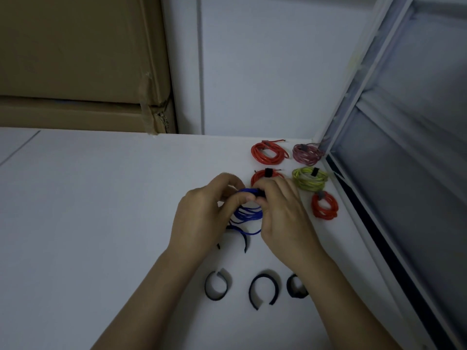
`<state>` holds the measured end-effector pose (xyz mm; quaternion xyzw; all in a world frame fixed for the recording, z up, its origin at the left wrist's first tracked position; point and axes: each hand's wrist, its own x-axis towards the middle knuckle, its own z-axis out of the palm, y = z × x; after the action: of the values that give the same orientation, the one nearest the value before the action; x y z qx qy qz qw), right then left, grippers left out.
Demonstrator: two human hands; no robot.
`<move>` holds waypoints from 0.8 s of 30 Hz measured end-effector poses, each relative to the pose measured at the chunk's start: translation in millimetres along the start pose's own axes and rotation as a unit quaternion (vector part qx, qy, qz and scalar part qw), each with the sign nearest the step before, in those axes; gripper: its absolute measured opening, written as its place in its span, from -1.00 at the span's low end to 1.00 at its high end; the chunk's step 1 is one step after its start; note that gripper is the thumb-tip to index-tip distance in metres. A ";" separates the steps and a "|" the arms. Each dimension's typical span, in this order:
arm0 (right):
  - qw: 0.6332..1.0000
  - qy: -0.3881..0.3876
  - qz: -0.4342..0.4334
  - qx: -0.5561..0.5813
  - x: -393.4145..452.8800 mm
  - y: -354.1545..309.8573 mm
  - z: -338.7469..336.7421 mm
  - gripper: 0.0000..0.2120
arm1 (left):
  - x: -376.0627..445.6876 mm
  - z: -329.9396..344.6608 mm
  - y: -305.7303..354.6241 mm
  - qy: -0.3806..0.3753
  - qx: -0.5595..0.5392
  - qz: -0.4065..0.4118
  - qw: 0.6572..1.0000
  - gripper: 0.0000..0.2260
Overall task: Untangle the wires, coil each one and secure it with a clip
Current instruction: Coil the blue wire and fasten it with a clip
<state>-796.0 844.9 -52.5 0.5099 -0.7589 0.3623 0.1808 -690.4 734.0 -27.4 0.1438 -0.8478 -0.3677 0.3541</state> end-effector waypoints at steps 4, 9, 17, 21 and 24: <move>0.996 -0.039 0.055 0.053 4.3 -2.5 -6.8 -0.67 | 3.4 -3.9 2.4 -0.080 -0.157 -0.044 0.983 -0.82; 0.980 -0.025 0.131 0.147 21.5 -6.6 -13.4 -0.75 | 6.6 -5.1 3.3 -0.063 -0.231 -0.107 0.965 -0.78; 0.947 -0.061 0.180 0.259 61.7 -11.5 -11.2 -0.77 | 39.3 -14.9 -6.4 -0.003 -0.270 -0.161 0.949 -0.83; 0.913 -0.103 0.247 0.307 84.3 0.5 -2.8 -0.86 | 67.8 -11.9 -22.2 -0.007 -0.244 -0.198 0.949 -0.88; 0.880 -0.112 0.319 0.334 96.0 10.0 3.1 -0.76 | 85.1 -9.4 -32.1 -0.008 -0.240 -0.221 0.945 -0.90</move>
<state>-844.5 783.1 3.6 0.3079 -0.7296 0.5727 -0.2119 -744.5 664.1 -4.1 0.2351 -0.6842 -0.6304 0.2814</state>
